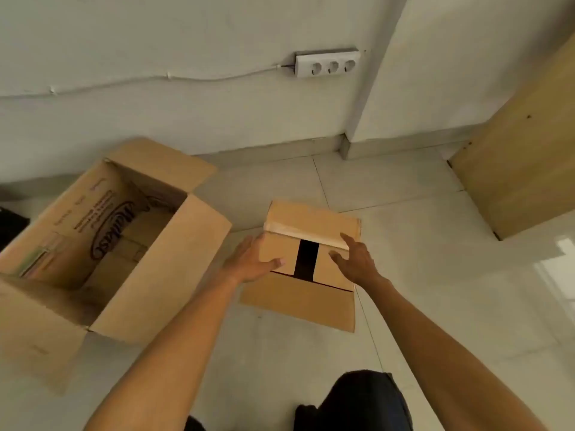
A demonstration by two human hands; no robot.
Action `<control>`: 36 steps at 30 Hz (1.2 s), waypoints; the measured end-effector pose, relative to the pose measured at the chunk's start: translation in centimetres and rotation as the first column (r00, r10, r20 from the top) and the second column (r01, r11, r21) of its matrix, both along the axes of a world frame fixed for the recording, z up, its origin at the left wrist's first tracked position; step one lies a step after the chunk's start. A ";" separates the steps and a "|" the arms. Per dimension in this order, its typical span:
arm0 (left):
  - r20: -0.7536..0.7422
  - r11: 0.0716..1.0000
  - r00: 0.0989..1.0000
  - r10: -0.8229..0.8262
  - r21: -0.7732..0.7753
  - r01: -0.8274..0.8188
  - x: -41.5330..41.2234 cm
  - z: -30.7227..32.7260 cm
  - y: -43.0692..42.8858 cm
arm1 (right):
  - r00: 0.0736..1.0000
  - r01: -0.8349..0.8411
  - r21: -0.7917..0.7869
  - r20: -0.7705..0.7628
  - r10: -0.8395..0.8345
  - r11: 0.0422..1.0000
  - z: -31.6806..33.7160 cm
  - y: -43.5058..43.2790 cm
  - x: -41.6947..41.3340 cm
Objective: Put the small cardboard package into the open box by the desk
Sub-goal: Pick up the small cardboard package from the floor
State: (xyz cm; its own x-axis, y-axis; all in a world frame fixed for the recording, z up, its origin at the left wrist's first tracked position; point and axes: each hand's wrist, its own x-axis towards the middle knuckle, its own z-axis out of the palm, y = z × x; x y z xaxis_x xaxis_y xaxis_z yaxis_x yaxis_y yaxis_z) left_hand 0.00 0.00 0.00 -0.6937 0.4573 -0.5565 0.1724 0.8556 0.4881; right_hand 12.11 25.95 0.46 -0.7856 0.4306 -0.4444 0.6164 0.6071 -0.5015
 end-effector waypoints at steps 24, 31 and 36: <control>-0.163 0.917 0.936 0.311 -0.208 -0.341 -0.1 -8.8 7.2 | 0.930 0.349 0.115 0.079 -0.359 0.930 -8.1 -1.6 -4.3; -0.237 0.927 0.900 0.365 0.000 -0.376 -4.5 1.3 8.2 | 0.935 0.342 0.155 -0.154 -0.319 0.927 2.5 0.3 -9.0; -0.321 0.902 0.844 0.431 0.116 -0.416 -6.3 9.3 6.7 | 0.933 0.284 0.167 -0.276 -0.232 0.944 10.0 -1.0 -12.3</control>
State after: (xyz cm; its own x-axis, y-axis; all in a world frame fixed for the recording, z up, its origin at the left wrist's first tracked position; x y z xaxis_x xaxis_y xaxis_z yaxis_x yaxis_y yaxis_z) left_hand -6.29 6.69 9.27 -0.9644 0.0935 -0.2475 -0.0452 0.8634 0.5024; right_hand -0.16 24.97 10.42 -0.7092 0.6925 -0.1318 0.6360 0.5479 -0.5434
